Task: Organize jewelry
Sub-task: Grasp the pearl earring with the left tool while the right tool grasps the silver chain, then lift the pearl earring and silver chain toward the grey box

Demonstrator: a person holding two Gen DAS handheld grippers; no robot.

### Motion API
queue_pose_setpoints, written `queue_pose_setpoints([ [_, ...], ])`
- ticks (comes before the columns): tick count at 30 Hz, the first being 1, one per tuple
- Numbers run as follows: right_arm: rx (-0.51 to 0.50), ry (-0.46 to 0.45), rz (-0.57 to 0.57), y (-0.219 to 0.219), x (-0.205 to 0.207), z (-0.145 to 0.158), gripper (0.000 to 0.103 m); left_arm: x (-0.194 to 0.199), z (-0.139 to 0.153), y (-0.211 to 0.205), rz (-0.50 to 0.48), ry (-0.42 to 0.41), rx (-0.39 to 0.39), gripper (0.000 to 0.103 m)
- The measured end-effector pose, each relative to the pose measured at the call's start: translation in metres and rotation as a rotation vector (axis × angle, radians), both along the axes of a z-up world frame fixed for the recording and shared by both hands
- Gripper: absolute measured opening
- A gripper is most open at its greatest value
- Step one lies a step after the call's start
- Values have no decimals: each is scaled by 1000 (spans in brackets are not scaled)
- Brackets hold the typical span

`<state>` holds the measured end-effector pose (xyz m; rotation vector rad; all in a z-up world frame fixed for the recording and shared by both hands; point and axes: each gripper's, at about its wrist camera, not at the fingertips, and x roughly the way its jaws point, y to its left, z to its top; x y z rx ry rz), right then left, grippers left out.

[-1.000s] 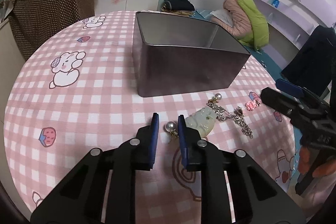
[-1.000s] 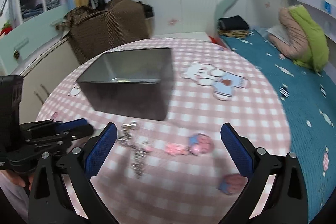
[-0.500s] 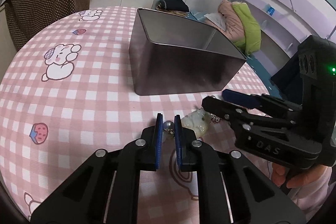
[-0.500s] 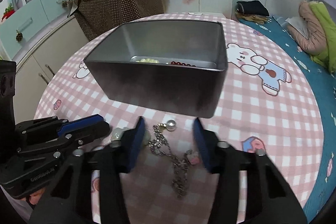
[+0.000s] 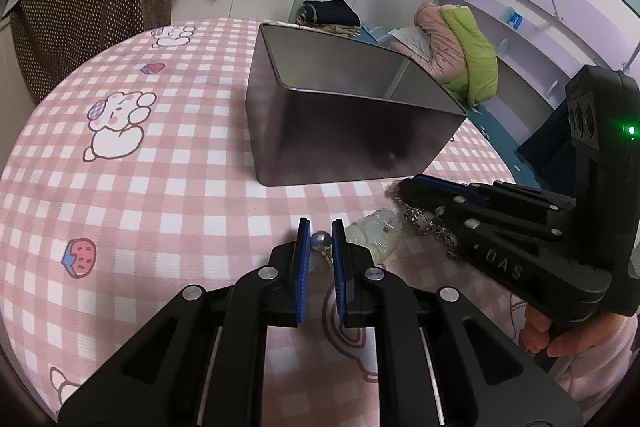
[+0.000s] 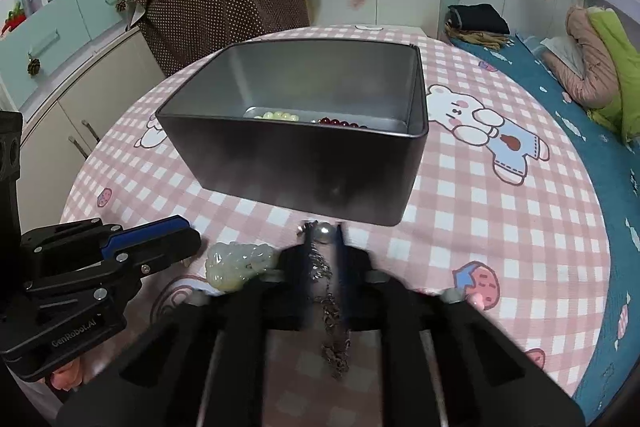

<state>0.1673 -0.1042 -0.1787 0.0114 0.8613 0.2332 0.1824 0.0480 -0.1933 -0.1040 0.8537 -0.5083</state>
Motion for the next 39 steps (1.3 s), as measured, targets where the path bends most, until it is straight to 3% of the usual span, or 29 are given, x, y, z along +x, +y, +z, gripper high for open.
queue_pose_setpoints([
  [7,6,-7,0,-7,-4,5,4,-4,7,-1,25,-37,37,11],
  [14,-6,7,-6,2,7,6,23,-9,11,3,47,-52,41,11],
  [17,11,24,11,9,14,2,23,-9,12,6,52,-52,38,11],
  [22,-43,13,24,20,16,-2,23,-7,13,8,59,-55,40,11],
  [39,14,-21,-18,-3,3,10,19,-4,32,5,65,-104,35,11],
])
